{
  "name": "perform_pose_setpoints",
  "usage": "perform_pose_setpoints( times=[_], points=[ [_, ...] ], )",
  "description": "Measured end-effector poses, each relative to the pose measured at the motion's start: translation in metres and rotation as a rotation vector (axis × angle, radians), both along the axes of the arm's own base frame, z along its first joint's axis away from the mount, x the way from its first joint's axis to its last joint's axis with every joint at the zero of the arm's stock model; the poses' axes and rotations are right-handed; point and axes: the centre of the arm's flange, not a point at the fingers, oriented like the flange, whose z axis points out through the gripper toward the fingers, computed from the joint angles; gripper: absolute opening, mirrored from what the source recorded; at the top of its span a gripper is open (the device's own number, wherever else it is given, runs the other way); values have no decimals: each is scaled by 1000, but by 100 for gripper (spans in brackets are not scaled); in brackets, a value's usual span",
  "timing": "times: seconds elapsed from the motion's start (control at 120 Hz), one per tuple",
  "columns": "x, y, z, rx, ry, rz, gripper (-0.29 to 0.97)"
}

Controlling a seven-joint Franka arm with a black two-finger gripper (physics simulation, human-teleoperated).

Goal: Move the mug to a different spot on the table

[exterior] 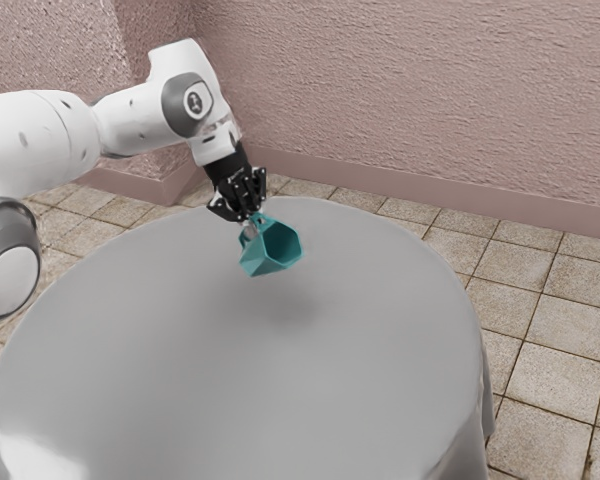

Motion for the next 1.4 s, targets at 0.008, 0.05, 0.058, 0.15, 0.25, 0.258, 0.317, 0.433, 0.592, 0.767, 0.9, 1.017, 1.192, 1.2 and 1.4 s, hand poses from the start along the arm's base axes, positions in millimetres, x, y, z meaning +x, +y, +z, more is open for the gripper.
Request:
perform_pose_setpoints(
  times=[0.008,0.05,0.058,0.15,0.25,0.258,0.317,0.433,0.592,0.767,0.9,1.017,1.192,1.2,1.4],
  points=[
    [-3,1,1,-2,0,2,-6],
    [-15,4,6,-15,-6,13,-6],
    [-18,5,7,-17,-7,15,-6],
    [-46,8,7,-48,-10,33,-6],
    [-77,9,-9,-75,0,55,-5],
    [-79,9,-10,-77,-1,56,-5],
    [-94,8,-15,-87,-6,66,-5],
    [-114,12,-19,-98,-29,89,-4],
    [-144,18,-33,-112,-37,121,-4],
    [-193,24,-29,-157,-76,148,-4],
    [-216,47,-39,-166,-78,205,-4],
    [-223,60,-47,-160,-74,237,-4],
    [-240,79,-62,-163,-50,284,-4],
    [-240,80,-62,-163,-50,286,-4],
    [-245,106,-55,-146,-71,321,-5]
  ],
)
